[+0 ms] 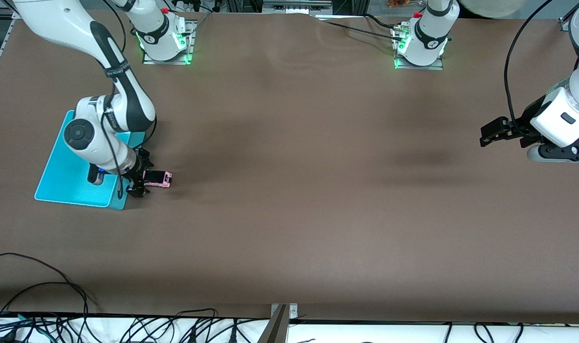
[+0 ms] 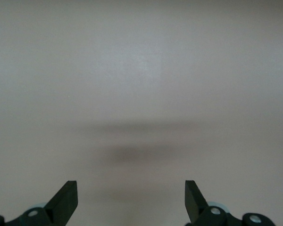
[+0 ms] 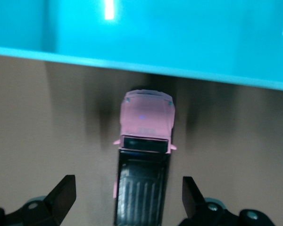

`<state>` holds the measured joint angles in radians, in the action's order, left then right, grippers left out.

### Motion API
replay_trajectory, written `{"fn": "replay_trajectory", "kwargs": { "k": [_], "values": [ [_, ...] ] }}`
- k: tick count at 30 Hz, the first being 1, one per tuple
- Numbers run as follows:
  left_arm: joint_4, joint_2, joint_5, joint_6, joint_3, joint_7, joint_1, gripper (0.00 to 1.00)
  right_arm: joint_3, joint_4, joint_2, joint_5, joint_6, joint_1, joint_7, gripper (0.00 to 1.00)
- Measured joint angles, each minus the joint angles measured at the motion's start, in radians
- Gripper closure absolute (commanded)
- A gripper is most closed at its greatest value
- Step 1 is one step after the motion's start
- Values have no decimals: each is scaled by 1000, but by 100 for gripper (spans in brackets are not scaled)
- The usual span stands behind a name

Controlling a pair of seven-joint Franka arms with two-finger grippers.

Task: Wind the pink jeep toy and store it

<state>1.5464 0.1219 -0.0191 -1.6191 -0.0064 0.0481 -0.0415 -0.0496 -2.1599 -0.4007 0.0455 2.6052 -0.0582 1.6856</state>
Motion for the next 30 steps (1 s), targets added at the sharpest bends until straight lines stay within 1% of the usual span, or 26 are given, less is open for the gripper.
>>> {"fn": "replay_trajectory", "kwargs": {
  "k": [3, 4, 6, 7, 10, 11, 14, 15, 20, 26, 30],
  "values": [
    [0, -1, 0, 10, 0, -2, 1, 0, 0, -10, 0, 0, 16, -1, 1, 0],
    [0, -1, 0, 15, 0, -3, 1, 0, 0, -14, 0, 0, 22, -1, 1, 2],
    [0, -2, 0, 21, 1, -5, 3, 0, 0, -19, 0, 0, 30, -1, 1, 9],
    [0, -3, 0, 22, 2, -7, 3, 0, 0, -20, 0, 0, 32, -1, 1, 15],
    [0, -5, 0, 27, 3, -10, 3, 0, 0, -25, -1, 0, 42, -1, 1, 37],
    [0, -6, 0, 28, 3, -11, 3, 0, 0, -26, -1, 0, 45, -1, 1, 43],
    [0, -8, 0, 29, 2, -11, 3, 0, 0, -27, -2, 0, 48, -1, 1, 53],
    [0, -8, 0, 29, 3, -12, 3, 0, 0, -28, -2, 0, 49, -1, 2, 55],
    [0, -9, 0, 29, 3, -12, 3, 0, 0, -28, -1, 0, 53, -1, 7, 57],
    [0, -9, 0, 30, 3, -12, 3, 0, 0, -24, 2, 0, 49, -1, 25, 57],
    [0, -9, 0, 30, 3, -12, 3, 0, -1, -3, 14, 0, 6, -2, 29, 57]
  ]
}}
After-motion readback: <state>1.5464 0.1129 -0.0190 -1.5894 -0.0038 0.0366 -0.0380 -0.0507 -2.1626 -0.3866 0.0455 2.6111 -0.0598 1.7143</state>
